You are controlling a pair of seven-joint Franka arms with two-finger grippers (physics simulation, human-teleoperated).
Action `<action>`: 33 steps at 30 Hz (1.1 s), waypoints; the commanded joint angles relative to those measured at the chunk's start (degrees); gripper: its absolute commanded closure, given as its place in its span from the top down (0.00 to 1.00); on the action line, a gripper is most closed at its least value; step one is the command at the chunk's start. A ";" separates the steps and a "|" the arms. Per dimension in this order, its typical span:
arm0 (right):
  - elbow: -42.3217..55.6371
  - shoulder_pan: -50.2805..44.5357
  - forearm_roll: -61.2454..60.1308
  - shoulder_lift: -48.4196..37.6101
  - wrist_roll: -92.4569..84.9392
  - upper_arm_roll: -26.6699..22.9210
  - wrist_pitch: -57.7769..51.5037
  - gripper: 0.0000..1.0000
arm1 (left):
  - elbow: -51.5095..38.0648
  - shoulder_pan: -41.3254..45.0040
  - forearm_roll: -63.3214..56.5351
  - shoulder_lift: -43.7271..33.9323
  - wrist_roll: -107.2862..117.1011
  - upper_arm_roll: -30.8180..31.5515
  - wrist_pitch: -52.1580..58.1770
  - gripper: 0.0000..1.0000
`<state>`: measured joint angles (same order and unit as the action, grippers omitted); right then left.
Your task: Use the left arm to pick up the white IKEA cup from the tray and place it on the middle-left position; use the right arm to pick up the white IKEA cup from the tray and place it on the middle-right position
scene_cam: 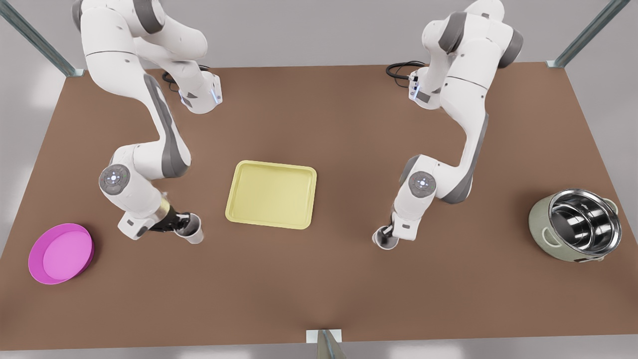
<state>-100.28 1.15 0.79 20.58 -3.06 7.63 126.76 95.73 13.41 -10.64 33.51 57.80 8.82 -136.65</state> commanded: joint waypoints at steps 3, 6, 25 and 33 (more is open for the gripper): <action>6.23 4.74 -3.78 5.87 -15.12 -0.07 -4.85 0.19 | 4.28 -4.00 -0.61 -0.90 -27.47 -0.03 -11.27 0.10; 10.89 6.06 -3.17 10.88 -19.43 -0.07 -6.78 0.19 | 6.75 -4.53 -0.52 -0.64 -27.56 -0.03 -16.19 0.10; 21.27 6.76 -2.20 23.36 -23.57 -0.86 -8.98 0.50 | -13.56 -8.66 7.03 -12.33 -53.29 0.24 41.81 1.00; 26.72 4.74 -2.02 5.44 -18.56 0.11 -35.35 0.99 | -2.65 -17.19 13.19 -26.48 -56.56 -1.17 35.40 1.00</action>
<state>-73.68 6.17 -1.19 27.53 -21.92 7.59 102.84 92.85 -3.90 2.13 7.29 20.41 7.65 -106.11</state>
